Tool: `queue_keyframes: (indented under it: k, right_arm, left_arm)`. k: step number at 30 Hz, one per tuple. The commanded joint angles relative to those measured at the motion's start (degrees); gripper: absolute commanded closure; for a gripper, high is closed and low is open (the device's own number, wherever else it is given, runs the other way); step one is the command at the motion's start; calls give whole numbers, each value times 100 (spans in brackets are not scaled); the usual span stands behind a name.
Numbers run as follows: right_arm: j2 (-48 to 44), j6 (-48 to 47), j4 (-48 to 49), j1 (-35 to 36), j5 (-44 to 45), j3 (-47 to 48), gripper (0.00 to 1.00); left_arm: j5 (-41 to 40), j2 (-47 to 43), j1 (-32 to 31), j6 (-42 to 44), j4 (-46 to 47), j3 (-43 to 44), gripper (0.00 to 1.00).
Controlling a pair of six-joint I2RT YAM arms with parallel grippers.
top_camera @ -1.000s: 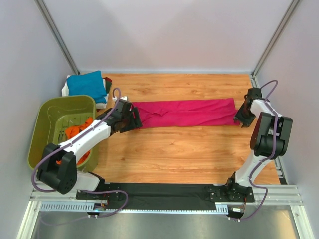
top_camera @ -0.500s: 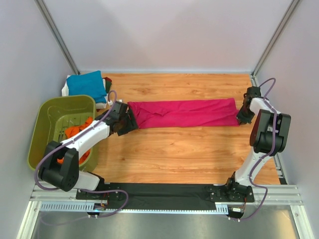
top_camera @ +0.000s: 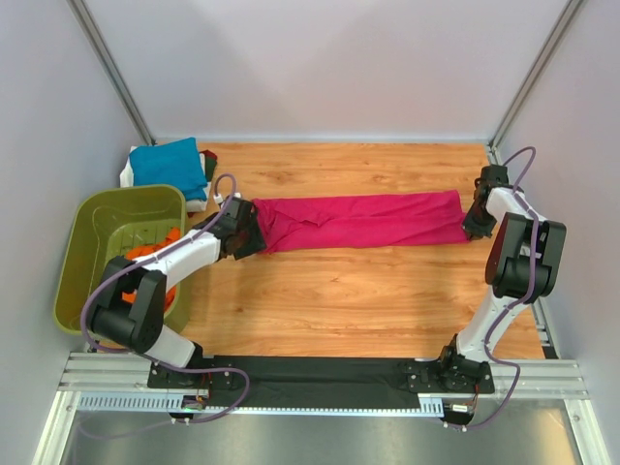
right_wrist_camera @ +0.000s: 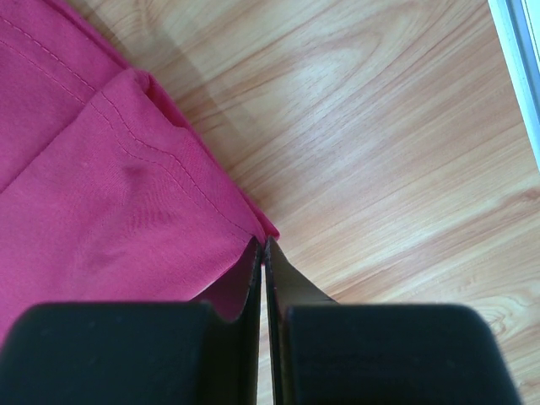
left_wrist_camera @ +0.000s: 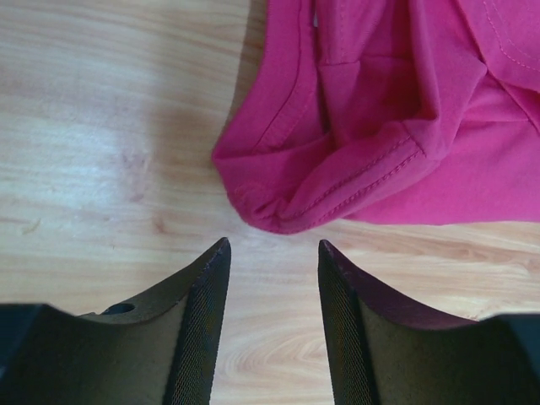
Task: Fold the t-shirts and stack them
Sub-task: Fold the tshirt
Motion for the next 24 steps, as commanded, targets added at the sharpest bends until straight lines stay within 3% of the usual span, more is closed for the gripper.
queue_keyframes:
  k: [1,12,15,24]
  right_arm:
    - [-93,-120,20,8,116,175,100]
    - [12,-94,-15,8,108,263,100]
    - [39,-94,-50,8,160,289,100]
    - [56,-94,-59,8,134,351,100]
  left_arm:
    - [185,153,24,410,510,31,47]
    - [-26,276,25,1158,580,101,48]
    - [132,382,25,1228,571,172,52]
    - [458,321,16,1597,958,58,52]
